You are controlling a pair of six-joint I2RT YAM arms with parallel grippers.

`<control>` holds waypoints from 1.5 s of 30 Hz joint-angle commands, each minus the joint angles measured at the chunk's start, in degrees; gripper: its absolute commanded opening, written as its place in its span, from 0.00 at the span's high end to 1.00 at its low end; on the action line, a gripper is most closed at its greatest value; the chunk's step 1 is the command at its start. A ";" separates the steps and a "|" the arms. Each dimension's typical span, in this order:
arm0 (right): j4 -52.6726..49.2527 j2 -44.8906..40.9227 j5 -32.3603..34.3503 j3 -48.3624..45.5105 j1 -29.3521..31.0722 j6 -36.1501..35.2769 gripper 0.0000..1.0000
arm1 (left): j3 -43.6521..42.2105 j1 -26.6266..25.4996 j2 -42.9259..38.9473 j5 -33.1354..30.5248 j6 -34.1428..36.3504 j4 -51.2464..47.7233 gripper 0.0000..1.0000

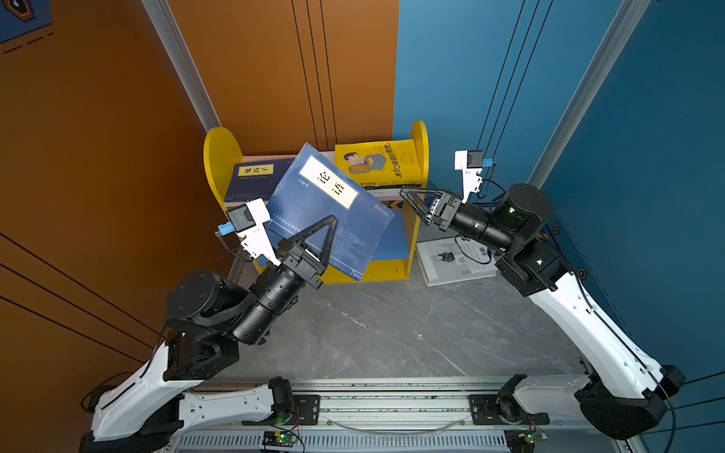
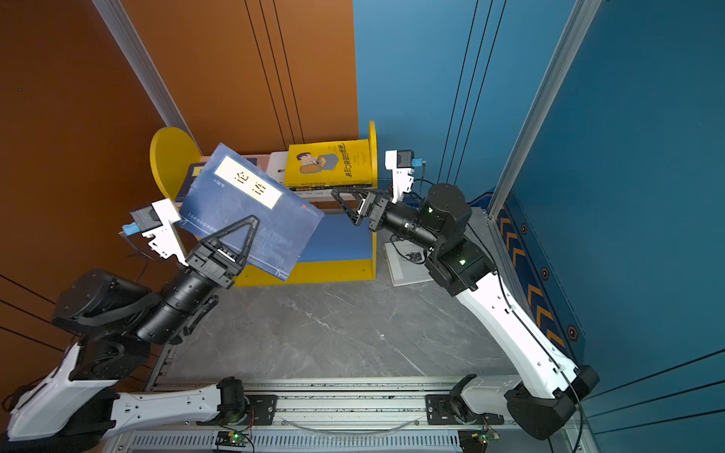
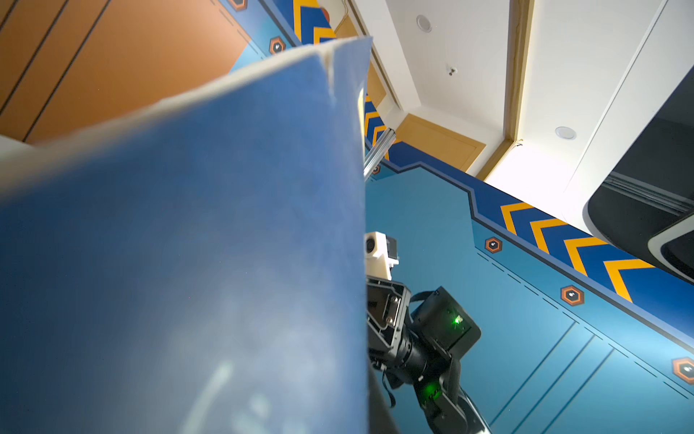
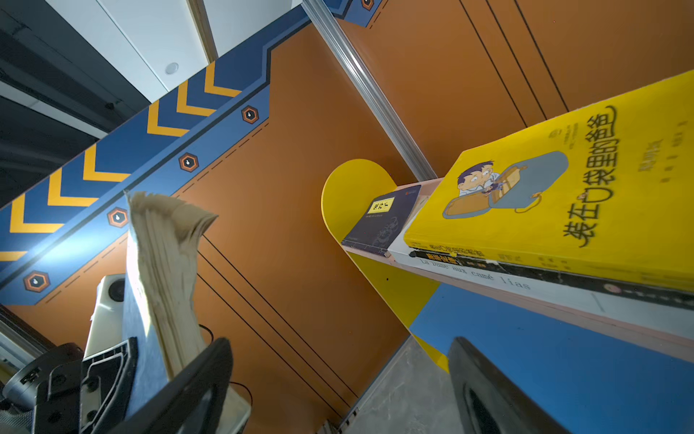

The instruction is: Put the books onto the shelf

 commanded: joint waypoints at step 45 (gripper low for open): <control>27.51 19.78 -1.95 10.36 10.90 29.04 0.64 | 4.85 41.15 9.67 28.76 -32.57 7.12 1.00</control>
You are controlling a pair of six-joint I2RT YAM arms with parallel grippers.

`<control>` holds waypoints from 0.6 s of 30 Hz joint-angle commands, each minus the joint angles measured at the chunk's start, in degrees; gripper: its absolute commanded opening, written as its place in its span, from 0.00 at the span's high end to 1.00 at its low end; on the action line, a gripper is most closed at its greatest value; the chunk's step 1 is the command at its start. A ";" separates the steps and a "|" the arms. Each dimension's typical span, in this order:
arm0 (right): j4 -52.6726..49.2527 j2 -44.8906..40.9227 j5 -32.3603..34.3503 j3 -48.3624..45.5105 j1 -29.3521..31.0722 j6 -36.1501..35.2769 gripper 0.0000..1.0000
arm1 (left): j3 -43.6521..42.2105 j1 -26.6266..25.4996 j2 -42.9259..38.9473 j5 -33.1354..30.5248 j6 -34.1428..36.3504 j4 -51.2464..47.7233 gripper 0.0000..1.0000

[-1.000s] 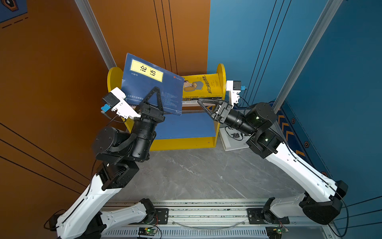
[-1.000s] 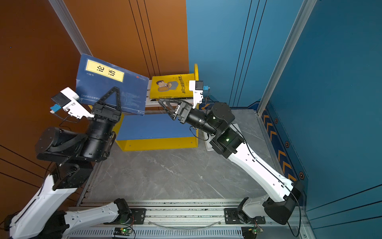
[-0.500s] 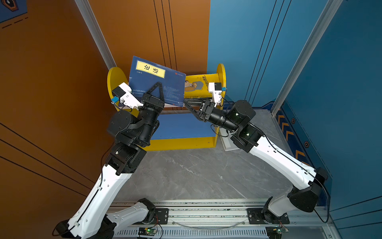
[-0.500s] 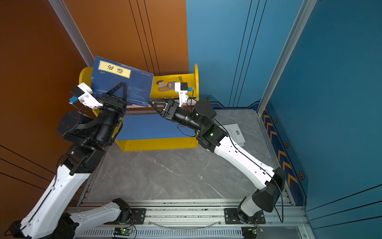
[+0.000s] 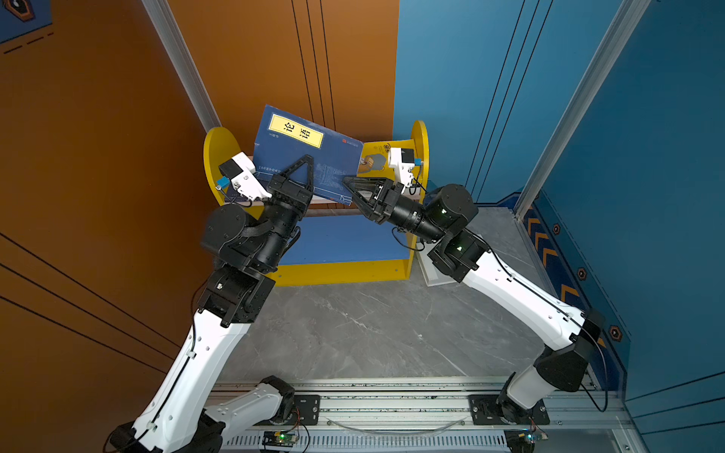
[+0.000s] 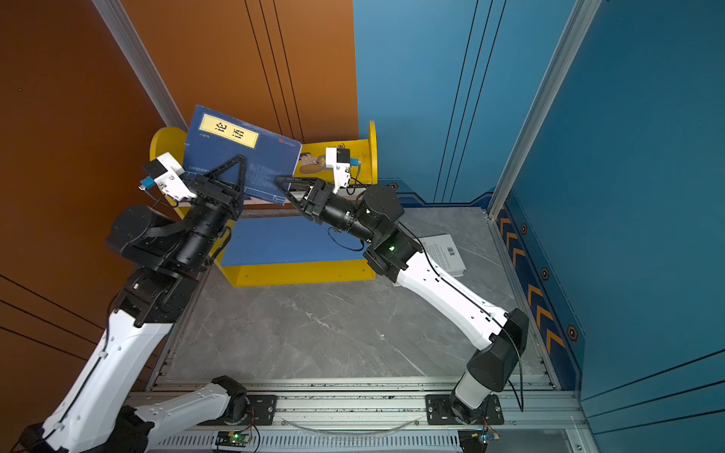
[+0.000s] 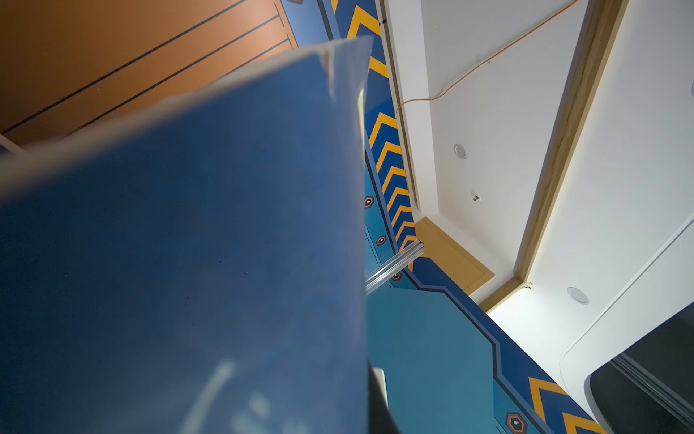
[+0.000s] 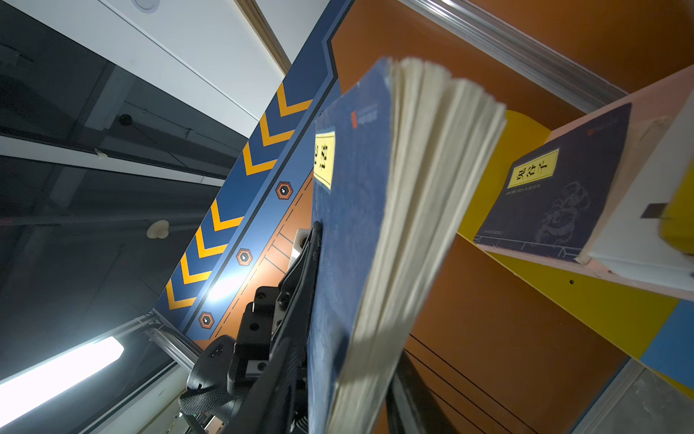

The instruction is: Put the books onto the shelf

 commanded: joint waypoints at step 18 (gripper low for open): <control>0.13 -1.28 -0.28 0.10 -2.87 4.21 0.88 | 5.53 4.98 0.80 9.34 2.60 -7.24 0.59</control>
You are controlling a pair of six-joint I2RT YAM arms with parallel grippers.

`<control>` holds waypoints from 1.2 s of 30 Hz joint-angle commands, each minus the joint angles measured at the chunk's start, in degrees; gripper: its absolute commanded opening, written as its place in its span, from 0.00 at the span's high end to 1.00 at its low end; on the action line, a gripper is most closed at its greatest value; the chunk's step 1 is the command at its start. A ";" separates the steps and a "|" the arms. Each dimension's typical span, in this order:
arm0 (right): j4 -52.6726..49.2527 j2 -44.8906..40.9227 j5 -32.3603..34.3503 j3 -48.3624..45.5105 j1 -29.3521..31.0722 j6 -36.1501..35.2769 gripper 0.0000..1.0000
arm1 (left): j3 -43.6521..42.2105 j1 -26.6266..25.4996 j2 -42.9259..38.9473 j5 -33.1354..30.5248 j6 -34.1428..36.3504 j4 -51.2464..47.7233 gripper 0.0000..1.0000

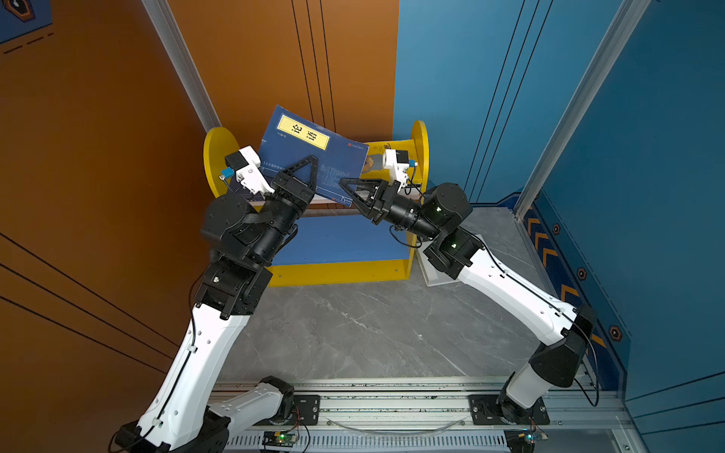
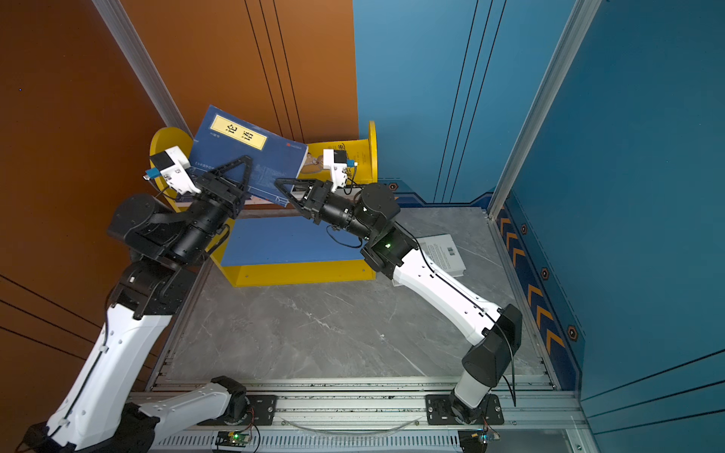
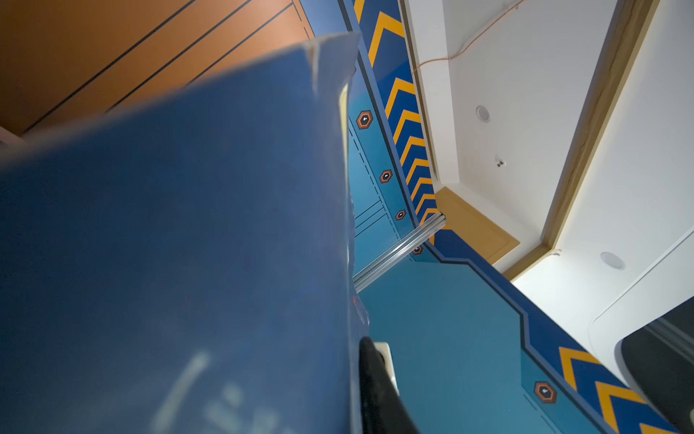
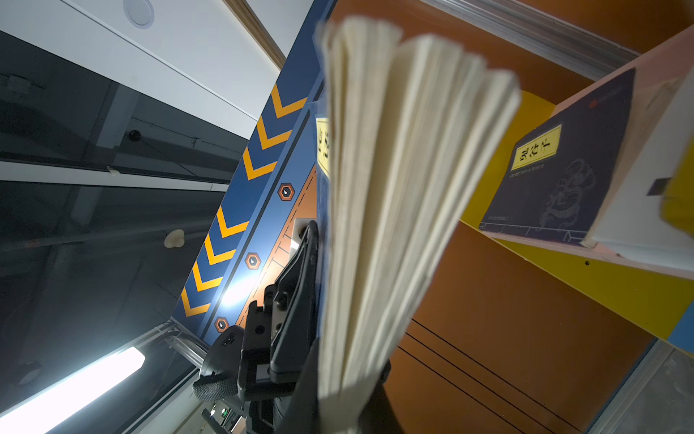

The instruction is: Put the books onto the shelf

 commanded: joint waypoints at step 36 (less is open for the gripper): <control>-0.87 -0.49 -0.60 3.51 -2.03 -1.62 0.92 | -2.58 4.47 -1.39 10.48 -6.92 -5.08 0.61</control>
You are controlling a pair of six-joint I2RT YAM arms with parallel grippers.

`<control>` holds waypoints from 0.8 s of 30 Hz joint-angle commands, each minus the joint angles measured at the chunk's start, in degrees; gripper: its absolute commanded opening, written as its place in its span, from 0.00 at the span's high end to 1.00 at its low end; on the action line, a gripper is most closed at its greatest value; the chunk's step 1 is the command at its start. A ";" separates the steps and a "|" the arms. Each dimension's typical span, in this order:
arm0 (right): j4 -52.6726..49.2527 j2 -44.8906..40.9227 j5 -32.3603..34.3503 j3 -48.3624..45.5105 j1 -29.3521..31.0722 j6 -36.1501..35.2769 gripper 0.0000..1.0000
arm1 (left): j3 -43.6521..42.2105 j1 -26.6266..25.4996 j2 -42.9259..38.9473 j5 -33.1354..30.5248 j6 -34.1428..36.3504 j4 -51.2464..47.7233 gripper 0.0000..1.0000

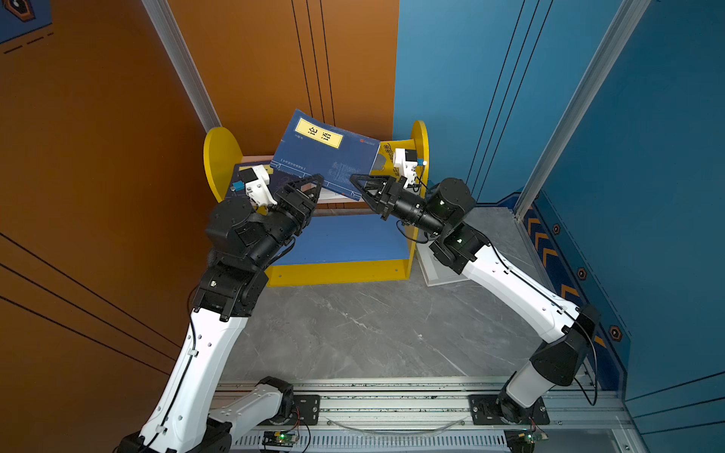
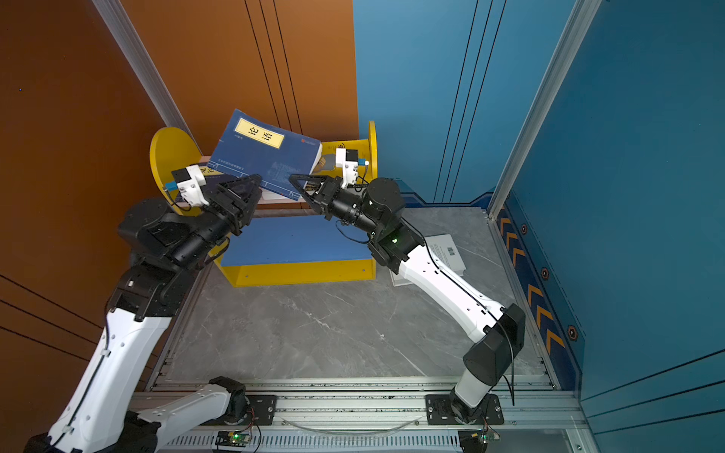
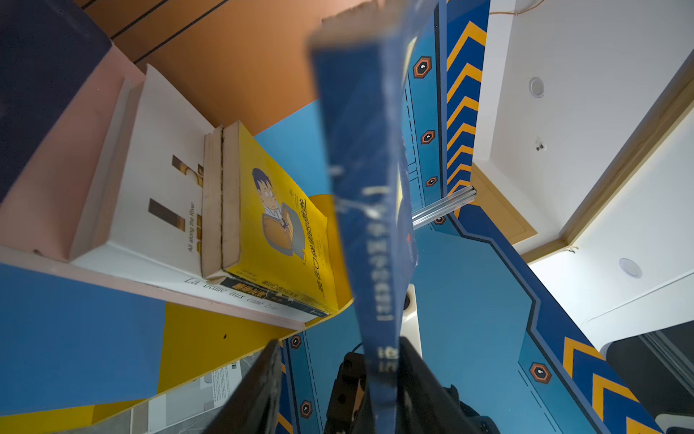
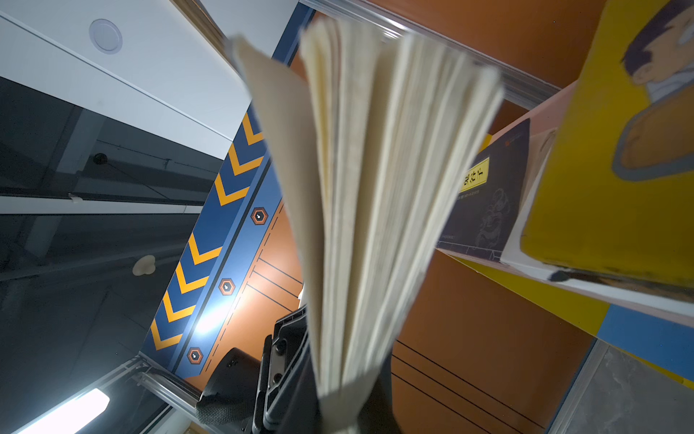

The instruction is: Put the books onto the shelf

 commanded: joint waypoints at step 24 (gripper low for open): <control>-15.99 -6.77 17.16 4.96 1.11 -29.40 0.36 | 2.35 9.43 -0.84 -11.33 -2.39 0.11 1.00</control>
